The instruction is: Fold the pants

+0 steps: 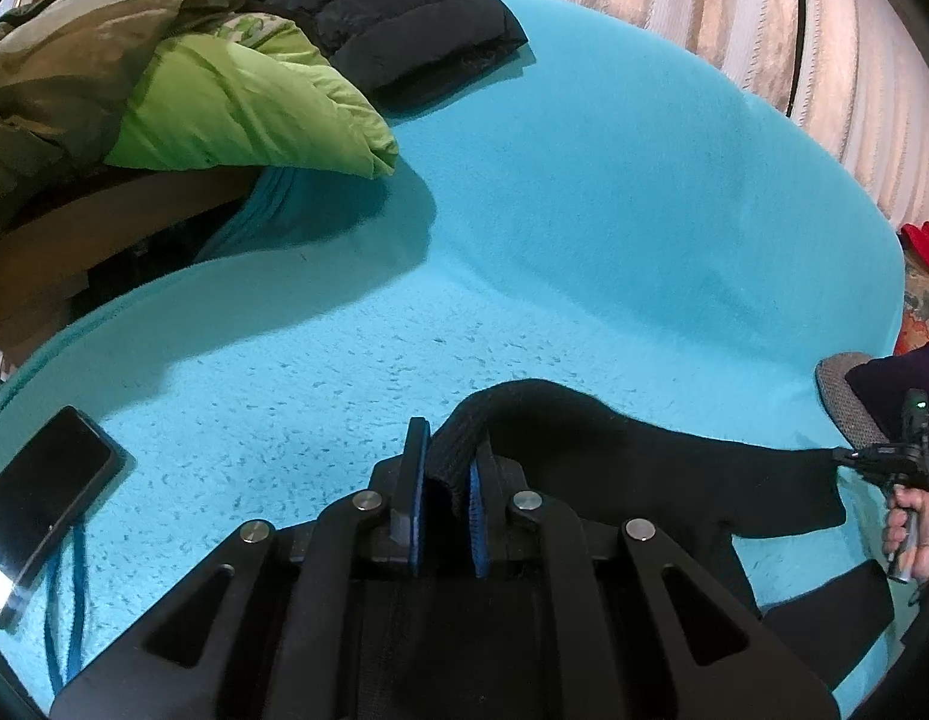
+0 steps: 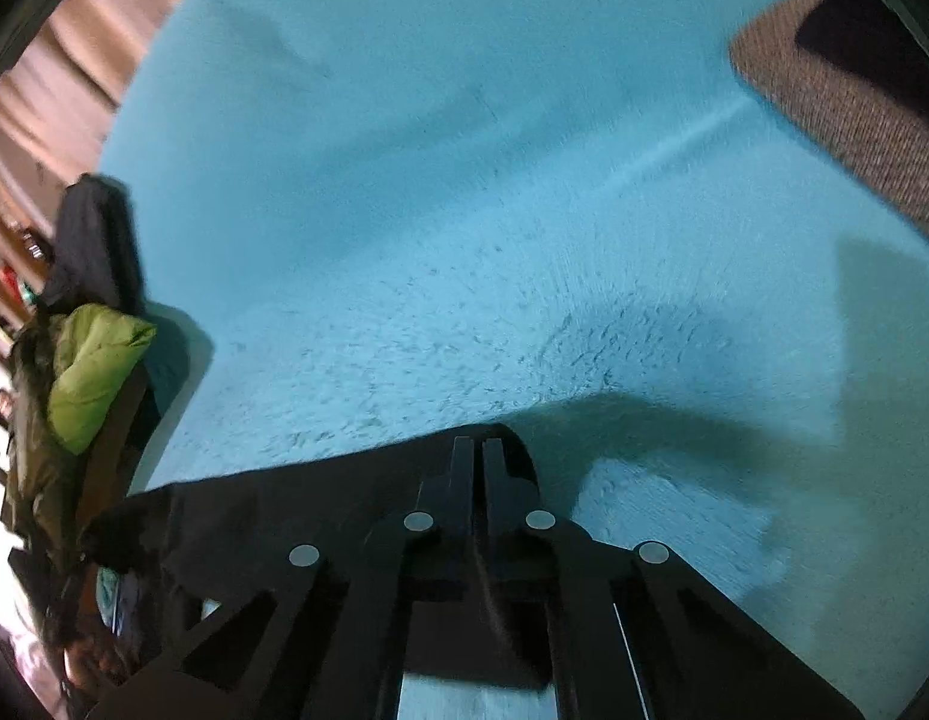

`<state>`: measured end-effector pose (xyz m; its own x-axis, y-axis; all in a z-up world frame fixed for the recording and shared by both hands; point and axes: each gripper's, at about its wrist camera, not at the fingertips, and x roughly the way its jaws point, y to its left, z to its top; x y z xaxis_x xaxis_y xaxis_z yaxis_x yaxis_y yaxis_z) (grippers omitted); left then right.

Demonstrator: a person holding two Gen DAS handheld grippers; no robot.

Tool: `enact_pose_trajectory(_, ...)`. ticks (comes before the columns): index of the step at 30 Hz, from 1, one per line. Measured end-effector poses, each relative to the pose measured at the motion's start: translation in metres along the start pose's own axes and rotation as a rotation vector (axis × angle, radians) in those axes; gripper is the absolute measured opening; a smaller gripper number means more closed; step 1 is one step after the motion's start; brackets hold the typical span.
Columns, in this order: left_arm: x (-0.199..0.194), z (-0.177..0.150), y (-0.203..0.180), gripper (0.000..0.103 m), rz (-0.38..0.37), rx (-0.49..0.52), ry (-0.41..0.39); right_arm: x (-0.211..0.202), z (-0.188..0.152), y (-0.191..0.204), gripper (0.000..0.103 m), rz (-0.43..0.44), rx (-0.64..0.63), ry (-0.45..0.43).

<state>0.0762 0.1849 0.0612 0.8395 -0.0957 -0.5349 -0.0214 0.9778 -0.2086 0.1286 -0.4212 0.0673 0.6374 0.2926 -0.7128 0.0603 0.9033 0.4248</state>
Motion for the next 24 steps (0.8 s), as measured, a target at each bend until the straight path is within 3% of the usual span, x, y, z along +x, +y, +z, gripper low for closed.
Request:
enact_pose_trajectory(8, -0.034, -0.019, 0.020, 0.008, 0.001, -0.029, -0.018, -0.091, -0.051, 0.023, 0.001, 0.040, -0.225, -0.060)
enact_pose_trajectory(12, -0.055, -0.035, 0.037, 0.008, -0.019, -0.105, 0.002, -0.121, -0.092, 0.029, 0.001, 0.011, -0.357, -0.032)
enact_pose_trajectory(17, -0.072, -0.053, 0.046, 0.008, 0.000, -0.116, 0.016, -0.140, -0.124, 0.013, 0.001, -0.007, -0.429, 0.029)
enact_pose_trajectory(20, -0.074, -0.065, 0.052, 0.016, -0.005, -0.160, 0.051, -0.144, -0.134, 0.009, 0.001, -0.002, -0.466, 0.056)
enact_pose_trajectory(24, -0.090, -0.076, 0.071, 0.040, -0.034, -0.324, 0.021, -0.155, -0.134, 0.009, 0.007, -0.038, -0.462, 0.012)
